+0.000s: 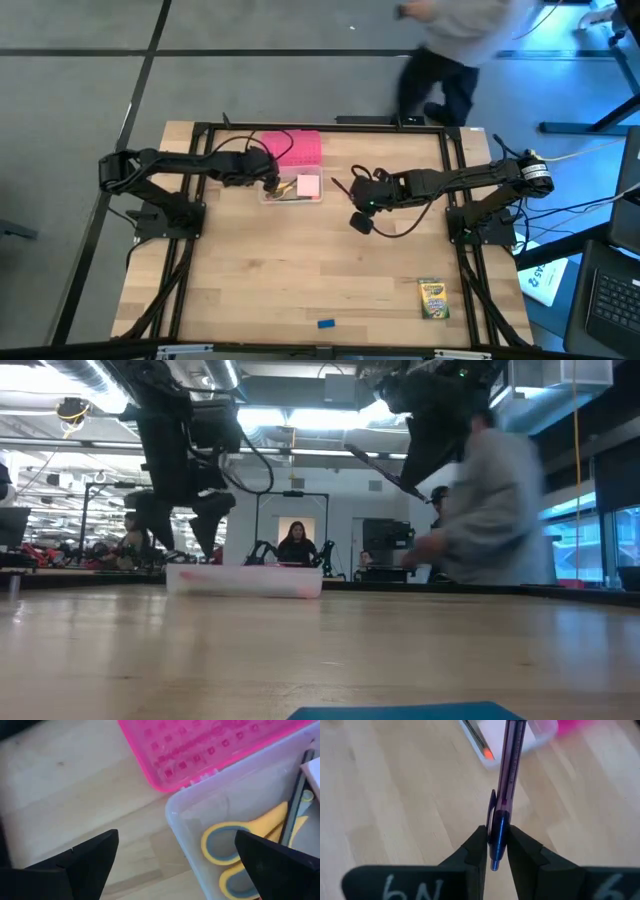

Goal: Pack school essentials
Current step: Put the purple pen into the pink supply box

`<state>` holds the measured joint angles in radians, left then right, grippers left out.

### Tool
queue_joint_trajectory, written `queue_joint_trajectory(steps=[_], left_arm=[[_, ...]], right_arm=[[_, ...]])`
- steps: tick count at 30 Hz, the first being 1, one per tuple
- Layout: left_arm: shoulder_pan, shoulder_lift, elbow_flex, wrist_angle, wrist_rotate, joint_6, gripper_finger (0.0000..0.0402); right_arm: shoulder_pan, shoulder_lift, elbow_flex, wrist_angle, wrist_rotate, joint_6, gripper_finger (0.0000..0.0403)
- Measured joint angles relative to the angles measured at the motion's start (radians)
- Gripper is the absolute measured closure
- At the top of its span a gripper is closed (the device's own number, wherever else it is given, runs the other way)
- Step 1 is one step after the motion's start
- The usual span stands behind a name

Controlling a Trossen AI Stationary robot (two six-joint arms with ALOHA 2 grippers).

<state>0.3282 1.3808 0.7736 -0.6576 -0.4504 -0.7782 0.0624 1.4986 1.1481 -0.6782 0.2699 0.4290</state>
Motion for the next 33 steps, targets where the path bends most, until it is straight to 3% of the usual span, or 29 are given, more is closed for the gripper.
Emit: queue_joint_trajectory(steps=[15, 20, 24, 33], left_arm=[[-0.262, -0.273, 0.048, -0.067, -0.085, -0.018, 0.0005], [-0.392, -0.341, 0.048, -0.063, -0.16, -0.021, 0.0005], [-0.466, -0.361, 0.048, -0.06, -0.172, -0.047, 0.0005], [-0.517, -0.361, 0.048, -0.059, -0.207, -0.06, 0.0005]], right_arm=[[-0.081, 0.021, 0.001, 0.369, -0.052, -0.361, 0.0336], [-0.131, 0.114, 0.001, 0.509, -0.14, -0.458, 0.0336], [-0.165, 0.196, 0.001, 0.608, -0.143, -0.513, 0.0336], [-0.218, 0.356, 0.001, 0.762, -0.143, -0.559, 0.0336]])
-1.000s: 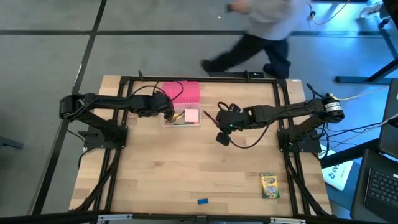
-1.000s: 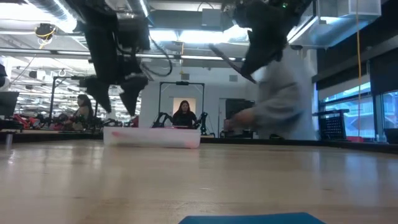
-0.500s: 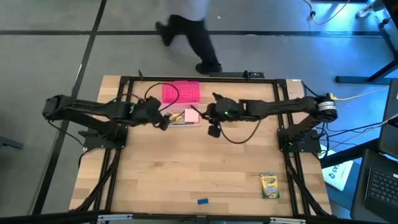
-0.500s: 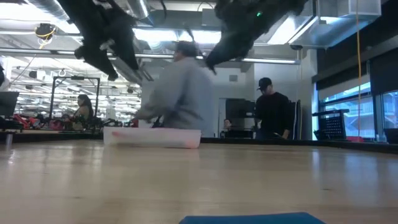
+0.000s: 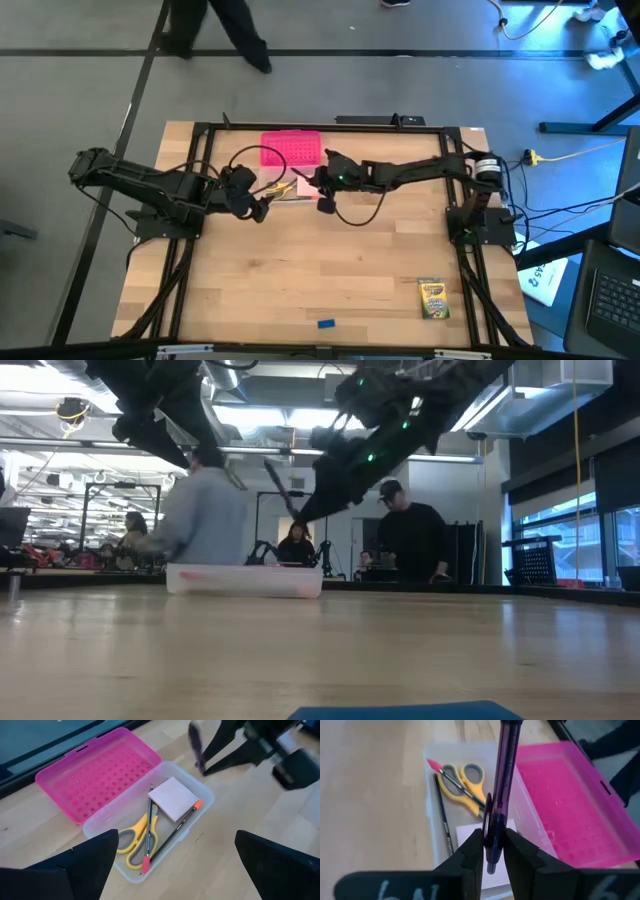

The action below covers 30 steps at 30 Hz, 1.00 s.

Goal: Pack school essentials
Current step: Put the purple pen into the pink supply box

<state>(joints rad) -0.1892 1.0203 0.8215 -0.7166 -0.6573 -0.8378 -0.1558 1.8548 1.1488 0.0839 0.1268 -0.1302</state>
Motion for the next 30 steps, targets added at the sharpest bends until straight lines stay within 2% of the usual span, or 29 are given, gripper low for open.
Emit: queue_joint_trajectory(steps=[6, 12, 30], left_arm=[[0.0, 0.0, 0.0, -0.001, -0.007, 0.001, 0.0005], [0.0, 0.0, 0.0, -0.001, -0.007, 0.002, 0.0005], [0.001, 0.0, 0.0, -0.001, -0.007, 0.003, 0.0005]], right_arm=[[-0.014, 0.083, 0.0, 0.035, -0.054, -0.005, 0.0336], [-0.012, 0.134, 0.0, 0.032, -0.062, -0.004, 0.0336], [-0.012, 0.14, 0.0, 0.021, -0.103, 0.073, 0.0329]])
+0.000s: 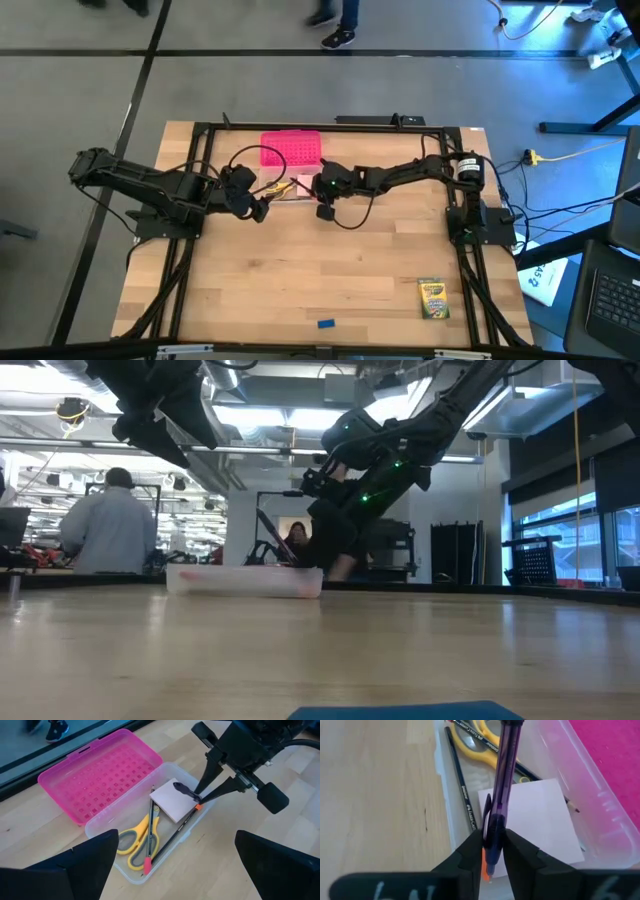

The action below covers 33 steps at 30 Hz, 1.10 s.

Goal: Pack school essentials
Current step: Put the purple pen into the pink supply box, then put the yellow crayon box into the pink supply box

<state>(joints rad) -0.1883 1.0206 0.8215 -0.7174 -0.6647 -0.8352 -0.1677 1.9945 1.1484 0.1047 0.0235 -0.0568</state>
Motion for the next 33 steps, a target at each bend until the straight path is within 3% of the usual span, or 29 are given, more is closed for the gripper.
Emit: queue_joint_trajectory(steps=[20, 33], left_arm=[[0.0, 0.0, 0.0, 0.0, 0.0, 0.008, 0.0005], [-0.009, 0.0, 0.0, -0.008, 0.001, 0.007, 0.0005]], right_arm=[[0.001, -0.021, 0.0, -0.038, 0.0, -0.027, 0.0283], [0.093, -0.271, 0.0, -0.309, 0.008, -0.072, 0.0285]])
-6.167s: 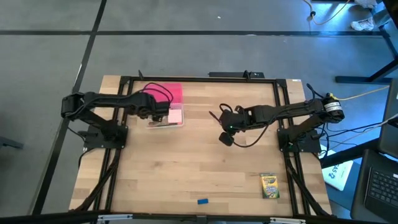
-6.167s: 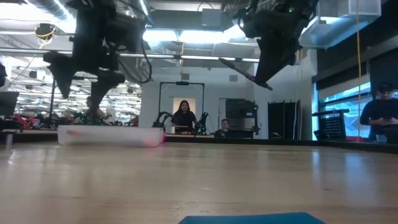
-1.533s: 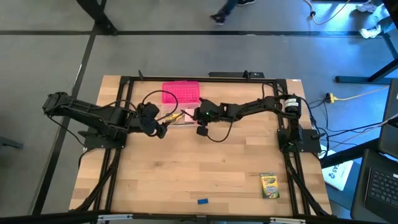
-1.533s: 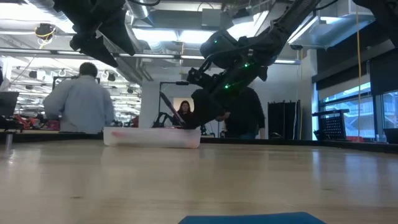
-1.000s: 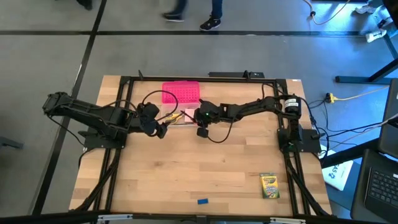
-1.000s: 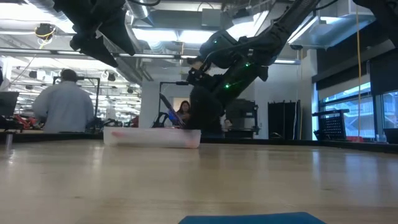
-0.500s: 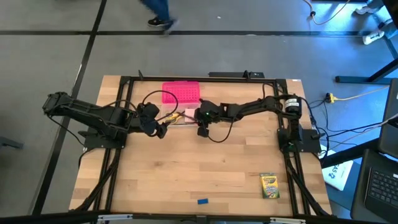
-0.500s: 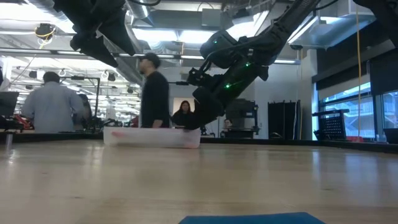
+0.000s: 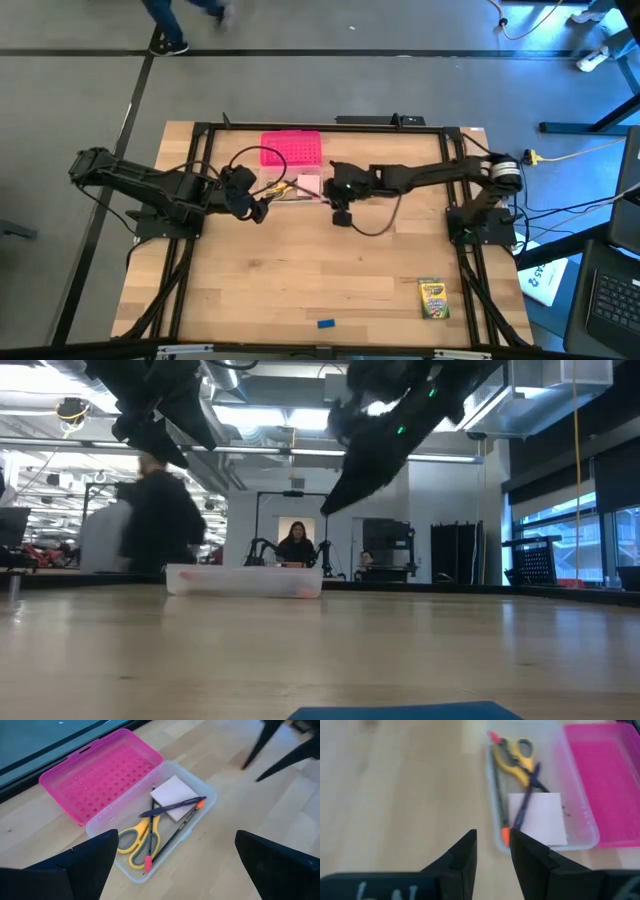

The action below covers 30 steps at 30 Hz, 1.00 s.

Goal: Pack school essentials
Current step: Put the yellow crayon box into the pink supply box

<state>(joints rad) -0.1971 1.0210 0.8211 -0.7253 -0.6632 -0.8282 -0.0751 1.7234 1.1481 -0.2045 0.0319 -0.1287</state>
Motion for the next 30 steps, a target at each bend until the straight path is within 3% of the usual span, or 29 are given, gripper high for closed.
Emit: queue_joint_trajectory(steps=[10, 14, 20, 26, 30], left_arm=[[-0.145, 0.041, 0.0, 0.026, 0.031, 0.078, 0.0005], [-0.215, 0.099, 0.0, 0.059, 0.037, 0.078, 0.0005], [-0.273, 0.196, 0.0, 0.156, 0.037, 0.08, 0.0005], [-0.305, 0.259, -0.001, 0.233, 0.037, 0.081, 0.0005], [-0.319, 0.271, -0.002, 0.309, 0.036, 0.134, 0.0005]], right_arm=[[0.213, -0.139, 0.0, -0.161, 0.001, -0.029, 0.0285], [0.305, -0.183, 0.0, -0.242, 0.024, 0.062, 0.0285], [0.422, -0.254, 0.0, -0.386, 0.181, 0.361, 0.0285], [0.509, -0.279, 0.0, -0.579, 0.18, 0.729, 0.0285], [0.554, -0.28, 0.0, -0.703, 0.113, 1.051, 0.0285]])
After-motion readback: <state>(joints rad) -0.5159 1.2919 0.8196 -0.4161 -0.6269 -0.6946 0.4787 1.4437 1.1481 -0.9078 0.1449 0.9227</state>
